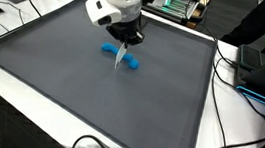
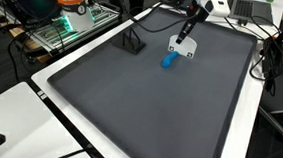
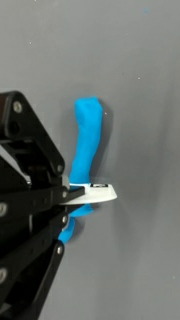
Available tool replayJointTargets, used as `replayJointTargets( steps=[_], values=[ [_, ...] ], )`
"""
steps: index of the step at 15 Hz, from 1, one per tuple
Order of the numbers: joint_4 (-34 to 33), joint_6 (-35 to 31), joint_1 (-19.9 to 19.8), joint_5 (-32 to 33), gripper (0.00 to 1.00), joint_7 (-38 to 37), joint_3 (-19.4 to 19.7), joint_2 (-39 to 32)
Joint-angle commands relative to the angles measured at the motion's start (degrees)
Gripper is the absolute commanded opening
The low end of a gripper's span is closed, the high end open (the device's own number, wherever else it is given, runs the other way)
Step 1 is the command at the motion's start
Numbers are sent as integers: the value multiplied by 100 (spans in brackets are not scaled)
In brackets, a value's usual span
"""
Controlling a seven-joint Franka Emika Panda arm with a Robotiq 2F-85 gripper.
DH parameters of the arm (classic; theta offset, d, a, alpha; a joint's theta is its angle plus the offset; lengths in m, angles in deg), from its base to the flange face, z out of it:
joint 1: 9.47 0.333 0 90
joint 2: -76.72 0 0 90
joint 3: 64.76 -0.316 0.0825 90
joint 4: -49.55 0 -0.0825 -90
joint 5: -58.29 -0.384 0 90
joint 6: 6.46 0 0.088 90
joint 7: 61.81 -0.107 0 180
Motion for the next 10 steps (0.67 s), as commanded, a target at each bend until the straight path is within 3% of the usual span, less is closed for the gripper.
replayJointTargets(
  steps=[1,10],
  values=[
    [27,-74,56,126,1,-71,60,-165],
    [320,69,-50,-67,1,0,18,-16]
  ],
)
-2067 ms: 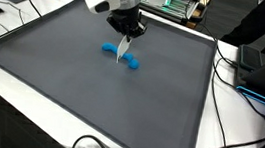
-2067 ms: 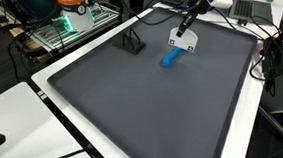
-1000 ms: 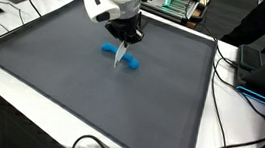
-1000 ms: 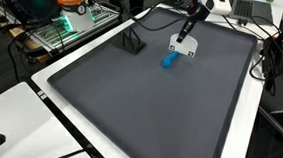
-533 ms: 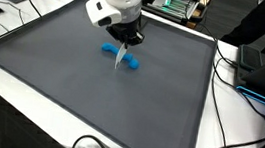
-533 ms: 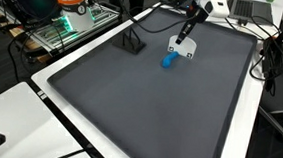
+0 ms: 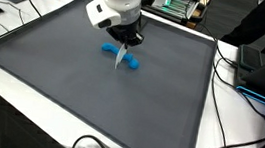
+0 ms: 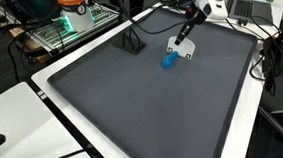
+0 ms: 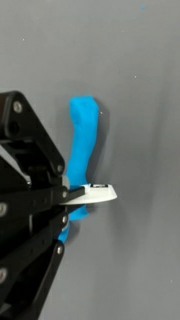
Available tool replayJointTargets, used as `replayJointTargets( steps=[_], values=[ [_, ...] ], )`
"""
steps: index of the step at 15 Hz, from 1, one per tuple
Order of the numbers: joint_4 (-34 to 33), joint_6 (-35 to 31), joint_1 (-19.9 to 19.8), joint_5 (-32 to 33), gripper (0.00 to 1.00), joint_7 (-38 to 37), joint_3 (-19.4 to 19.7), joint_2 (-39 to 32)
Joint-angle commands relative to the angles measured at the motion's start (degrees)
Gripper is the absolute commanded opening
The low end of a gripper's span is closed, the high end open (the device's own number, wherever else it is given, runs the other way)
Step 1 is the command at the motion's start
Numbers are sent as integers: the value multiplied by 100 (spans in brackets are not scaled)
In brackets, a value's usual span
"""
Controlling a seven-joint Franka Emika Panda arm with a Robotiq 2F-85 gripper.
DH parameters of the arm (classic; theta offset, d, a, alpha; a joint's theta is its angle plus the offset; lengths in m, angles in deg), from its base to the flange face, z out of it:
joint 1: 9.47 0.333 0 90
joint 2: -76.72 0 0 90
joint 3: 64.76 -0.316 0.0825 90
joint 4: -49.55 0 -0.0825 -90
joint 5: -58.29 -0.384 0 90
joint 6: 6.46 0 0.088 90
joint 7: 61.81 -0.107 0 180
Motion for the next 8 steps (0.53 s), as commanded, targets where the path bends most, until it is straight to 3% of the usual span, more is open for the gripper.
replayJointTargets(
  steps=[1,8],
  values=[
    [335,86,-53,-83,1,26,3,70],
    [440,406,-109,-174,1,131,-29,188]
  ],
)
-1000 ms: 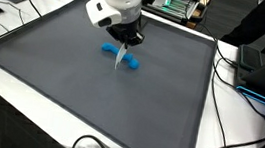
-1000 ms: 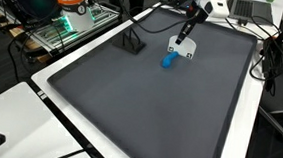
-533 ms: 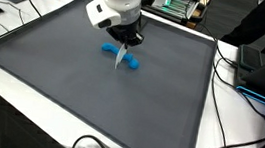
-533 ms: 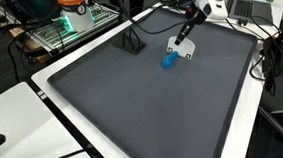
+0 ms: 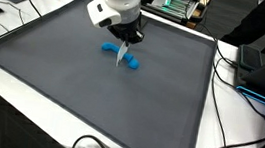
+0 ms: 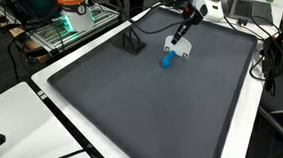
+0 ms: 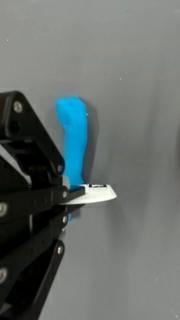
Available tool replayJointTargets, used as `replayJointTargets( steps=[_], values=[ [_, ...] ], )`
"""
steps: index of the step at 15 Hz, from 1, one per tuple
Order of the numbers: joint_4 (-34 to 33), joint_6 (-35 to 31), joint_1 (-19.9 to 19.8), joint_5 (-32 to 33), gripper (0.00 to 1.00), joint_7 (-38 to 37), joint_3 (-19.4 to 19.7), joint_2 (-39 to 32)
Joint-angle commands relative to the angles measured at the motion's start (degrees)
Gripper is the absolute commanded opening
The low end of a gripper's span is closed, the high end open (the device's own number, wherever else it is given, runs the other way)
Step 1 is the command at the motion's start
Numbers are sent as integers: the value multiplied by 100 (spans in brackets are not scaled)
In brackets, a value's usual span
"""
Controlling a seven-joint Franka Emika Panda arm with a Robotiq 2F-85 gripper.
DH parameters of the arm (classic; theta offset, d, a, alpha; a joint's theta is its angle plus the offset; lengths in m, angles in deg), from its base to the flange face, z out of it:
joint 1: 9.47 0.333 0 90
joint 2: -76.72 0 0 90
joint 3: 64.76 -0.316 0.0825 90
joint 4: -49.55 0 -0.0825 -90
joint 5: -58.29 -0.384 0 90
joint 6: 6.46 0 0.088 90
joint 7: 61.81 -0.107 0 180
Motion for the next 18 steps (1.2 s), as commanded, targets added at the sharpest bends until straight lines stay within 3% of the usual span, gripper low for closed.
replayJointTargets(
  steps=[1,18],
  values=[
    [328,275,-73,-117,1,106,-25,132],
    [362,557,-87,-110,1,126,-39,606]
  ],
)
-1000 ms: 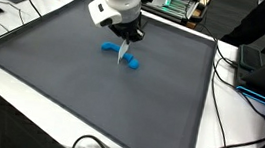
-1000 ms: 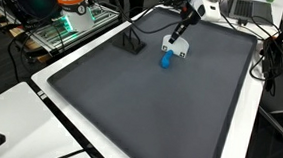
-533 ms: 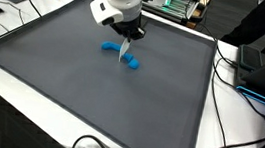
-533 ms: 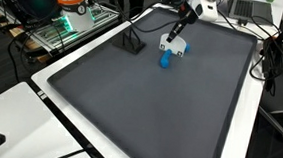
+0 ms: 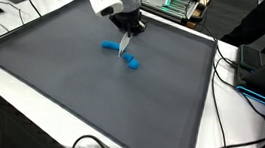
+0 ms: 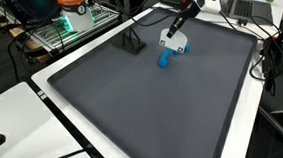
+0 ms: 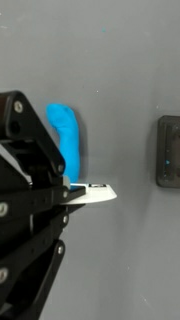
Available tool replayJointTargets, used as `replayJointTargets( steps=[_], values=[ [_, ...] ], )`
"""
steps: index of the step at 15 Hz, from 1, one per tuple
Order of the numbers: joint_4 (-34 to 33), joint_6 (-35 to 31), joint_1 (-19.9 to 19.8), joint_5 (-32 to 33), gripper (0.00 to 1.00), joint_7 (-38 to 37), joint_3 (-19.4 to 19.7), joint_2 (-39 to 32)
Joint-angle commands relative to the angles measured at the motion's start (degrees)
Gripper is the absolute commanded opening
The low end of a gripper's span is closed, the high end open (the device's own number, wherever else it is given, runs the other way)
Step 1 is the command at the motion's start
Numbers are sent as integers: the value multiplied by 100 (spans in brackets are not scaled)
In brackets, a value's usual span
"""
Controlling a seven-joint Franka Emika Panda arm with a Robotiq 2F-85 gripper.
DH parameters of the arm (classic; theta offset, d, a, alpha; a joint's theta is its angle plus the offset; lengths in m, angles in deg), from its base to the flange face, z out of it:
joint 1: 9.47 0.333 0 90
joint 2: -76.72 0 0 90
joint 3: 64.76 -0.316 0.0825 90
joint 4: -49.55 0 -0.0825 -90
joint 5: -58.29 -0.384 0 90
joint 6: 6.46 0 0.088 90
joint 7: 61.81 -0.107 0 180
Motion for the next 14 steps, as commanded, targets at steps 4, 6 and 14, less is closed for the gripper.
replayJointTargets(
  steps=[4,6,14],
  values=[
    [187,73,-88,-44,1,88,-6,347],
    [199,44,-105,-1,1,87,14,374],
    [219,-148,-150,141,1,31,103,303]
  ],
)
